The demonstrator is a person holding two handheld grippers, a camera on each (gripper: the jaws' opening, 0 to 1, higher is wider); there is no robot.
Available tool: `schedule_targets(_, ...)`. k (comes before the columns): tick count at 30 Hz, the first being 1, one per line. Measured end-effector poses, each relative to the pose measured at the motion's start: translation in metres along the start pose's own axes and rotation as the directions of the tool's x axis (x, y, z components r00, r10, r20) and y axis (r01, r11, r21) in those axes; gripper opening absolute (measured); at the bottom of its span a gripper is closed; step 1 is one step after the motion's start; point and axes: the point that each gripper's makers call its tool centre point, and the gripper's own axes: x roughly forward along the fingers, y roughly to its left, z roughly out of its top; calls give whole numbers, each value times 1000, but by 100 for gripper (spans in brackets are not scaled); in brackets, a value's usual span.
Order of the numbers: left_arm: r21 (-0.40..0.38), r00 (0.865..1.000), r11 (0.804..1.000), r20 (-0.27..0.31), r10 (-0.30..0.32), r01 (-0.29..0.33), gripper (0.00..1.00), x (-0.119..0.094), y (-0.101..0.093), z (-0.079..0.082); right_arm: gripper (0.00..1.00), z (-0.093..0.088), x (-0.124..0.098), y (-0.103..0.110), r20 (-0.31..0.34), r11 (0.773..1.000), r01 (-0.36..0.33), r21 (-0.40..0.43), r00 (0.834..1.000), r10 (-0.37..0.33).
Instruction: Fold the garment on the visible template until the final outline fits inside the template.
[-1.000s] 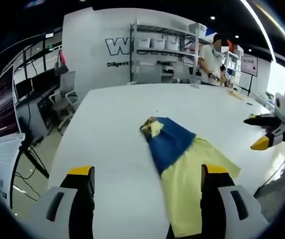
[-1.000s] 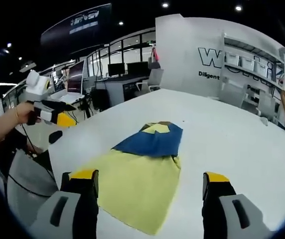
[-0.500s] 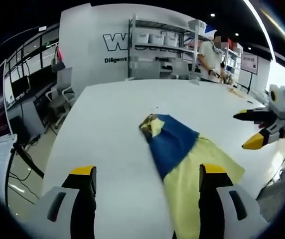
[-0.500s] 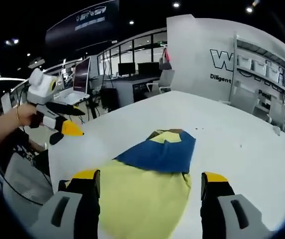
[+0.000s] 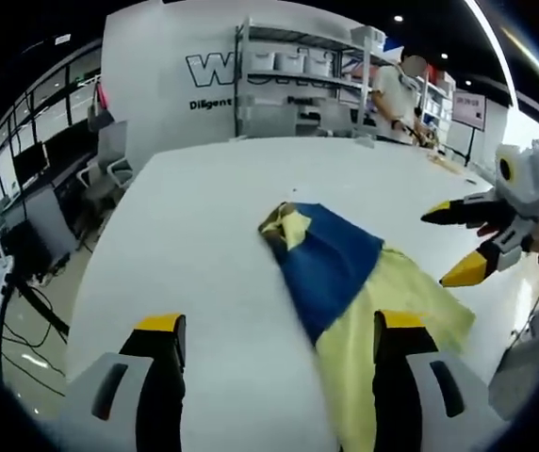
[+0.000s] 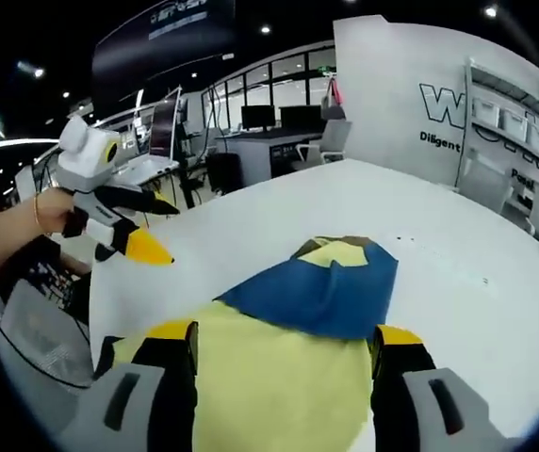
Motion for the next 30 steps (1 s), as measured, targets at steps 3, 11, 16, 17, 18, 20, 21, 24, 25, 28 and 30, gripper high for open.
schedule_targets(3,-12,1000,1000,12,-5,6,80,5,-1,0,68,1,11,4,9,1000,-14,-20,1000,14)
schedule_targets(11,-14,1000,1000,-4,-17,17,78,6,-1,-8,58,3,49,14,27,995,-29,-94,999,32)
schedule_targets(16,-11,1000,1000,-16,-12,11,77,4,2,-14,58,2,66,25,1,982,-66,-174,998,68)
schedule_targets(17,-15,1000,1000,-17,-12,12,77,4,2,-15,58,1,70,28,-5,979,-67,-193,998,67)
schedule_targets(18,-19,1000,1000,-16,-12,11,77,3,2,-15,57,1,73,29,-11,976,-67,-208,998,67)
schedule_targets(20,-25,1000,1000,-7,-12,12,77,2,2,-16,54,0,79,31,-18,972,-68,-223,998,66)
schedule_targets(21,-27,1000,999,-6,-20,19,77,2,1,-16,53,0,80,31,-18,972,-68,-226,998,66)
schedule_targets(24,-18,999,999,-12,-45,45,77,2,-3,-19,52,-1,88,34,-21,968,-78,-239,997,75)
schedule_targets(25,-9,999,999,-20,-45,45,76,2,-3,-21,51,-2,90,34,-24,966,-78,-245,997,74)
schedule_targets(28,4,999,999,-24,-36,36,76,1,-3,-22,48,0,96,35,-20,950,-72,-304,997,69)
schedule_targets(30,1,999,999,-26,-37,37,77,1,-3,-23,47,-1,100,36,-30,932,-73,-355,997,67)
